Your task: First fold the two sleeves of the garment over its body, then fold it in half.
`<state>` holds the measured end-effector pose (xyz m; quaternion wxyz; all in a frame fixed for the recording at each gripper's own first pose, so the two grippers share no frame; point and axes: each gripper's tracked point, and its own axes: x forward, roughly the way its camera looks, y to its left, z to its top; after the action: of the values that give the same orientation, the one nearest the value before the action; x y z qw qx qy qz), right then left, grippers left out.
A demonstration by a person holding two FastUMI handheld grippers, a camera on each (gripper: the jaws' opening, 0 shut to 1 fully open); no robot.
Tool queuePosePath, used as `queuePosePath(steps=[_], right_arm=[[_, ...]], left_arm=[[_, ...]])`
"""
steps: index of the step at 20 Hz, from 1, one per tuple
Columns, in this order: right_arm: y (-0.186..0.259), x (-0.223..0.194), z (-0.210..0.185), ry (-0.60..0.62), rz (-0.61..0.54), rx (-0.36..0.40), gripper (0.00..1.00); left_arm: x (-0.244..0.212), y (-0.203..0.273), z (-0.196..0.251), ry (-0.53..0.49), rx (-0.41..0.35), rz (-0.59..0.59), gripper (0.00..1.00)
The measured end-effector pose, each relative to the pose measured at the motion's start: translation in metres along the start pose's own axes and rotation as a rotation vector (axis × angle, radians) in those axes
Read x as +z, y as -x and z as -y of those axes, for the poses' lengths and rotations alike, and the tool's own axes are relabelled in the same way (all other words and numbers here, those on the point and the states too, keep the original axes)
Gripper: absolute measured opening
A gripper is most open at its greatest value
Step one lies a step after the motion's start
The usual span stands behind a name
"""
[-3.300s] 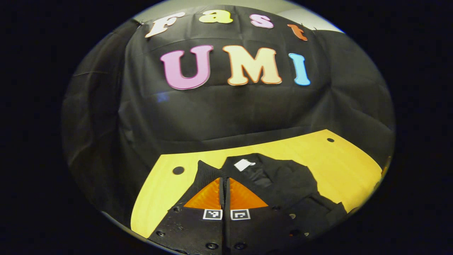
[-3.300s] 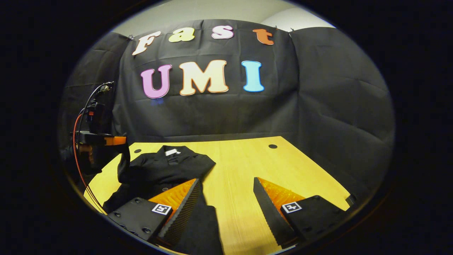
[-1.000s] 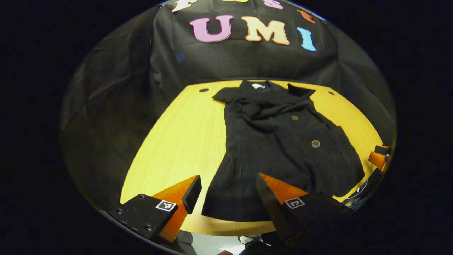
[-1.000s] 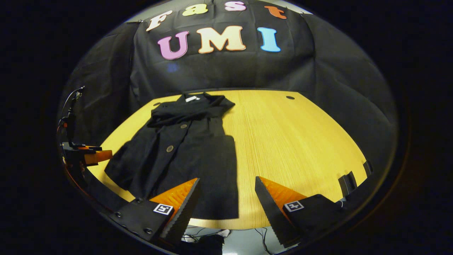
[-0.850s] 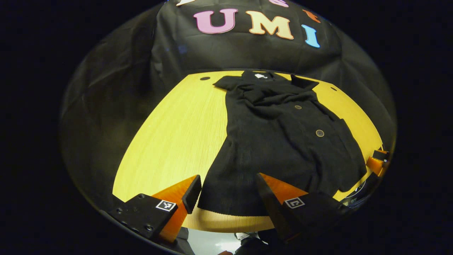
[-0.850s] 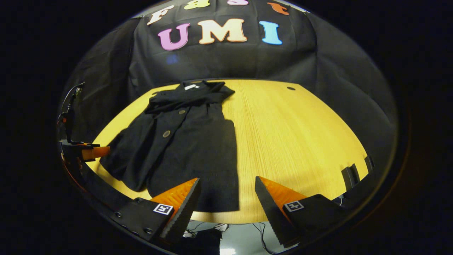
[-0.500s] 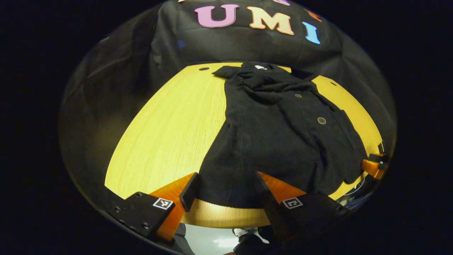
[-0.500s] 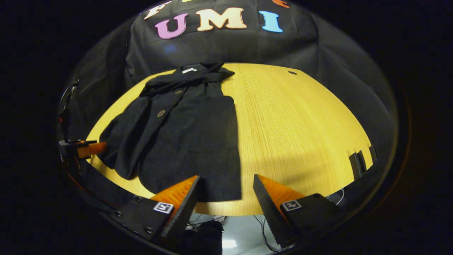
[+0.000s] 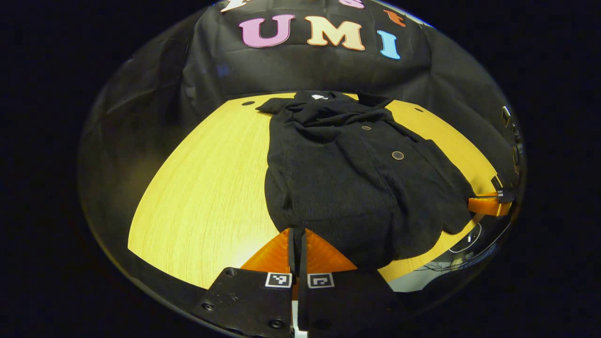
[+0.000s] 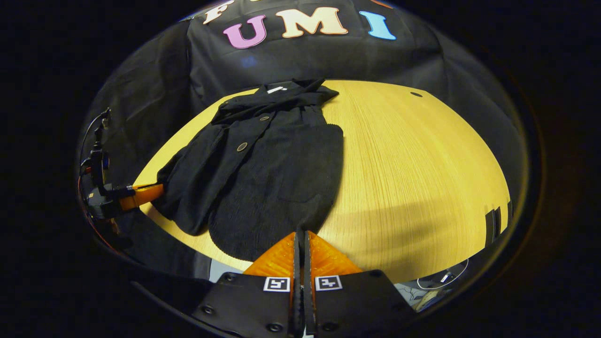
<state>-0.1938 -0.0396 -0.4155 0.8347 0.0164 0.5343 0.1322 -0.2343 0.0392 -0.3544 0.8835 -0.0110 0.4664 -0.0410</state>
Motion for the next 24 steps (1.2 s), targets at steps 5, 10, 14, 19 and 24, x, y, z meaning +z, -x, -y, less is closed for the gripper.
queuePosePath(steps=[5,10,14,19,24], right_arm=[[0.021,-0.001,0.0,0.029,0.026,0.051,0.05],[0.048,0.028,-0.001,0.039,0.108,0.1,0.05],[0.061,0.083,-0.012,0.046,0.217,0.139,0.05],[0.071,0.159,-0.018,0.043,0.341,0.152,0.05],[0.066,0.23,-0.022,0.054,0.435,0.143,0.05]], left_arm=[[-0.01,0.021,0.004,0.123,-0.007,-0.076,0.0],[0.02,0.048,0.004,0.183,0.015,-0.018,0.0],[0.069,0.055,0.0,0.186,0.028,0.078,0.0],[0.139,0.043,-0.011,0.201,0.037,0.187,0.0],[0.211,0.025,-0.023,0.161,0.036,0.29,0.0]])
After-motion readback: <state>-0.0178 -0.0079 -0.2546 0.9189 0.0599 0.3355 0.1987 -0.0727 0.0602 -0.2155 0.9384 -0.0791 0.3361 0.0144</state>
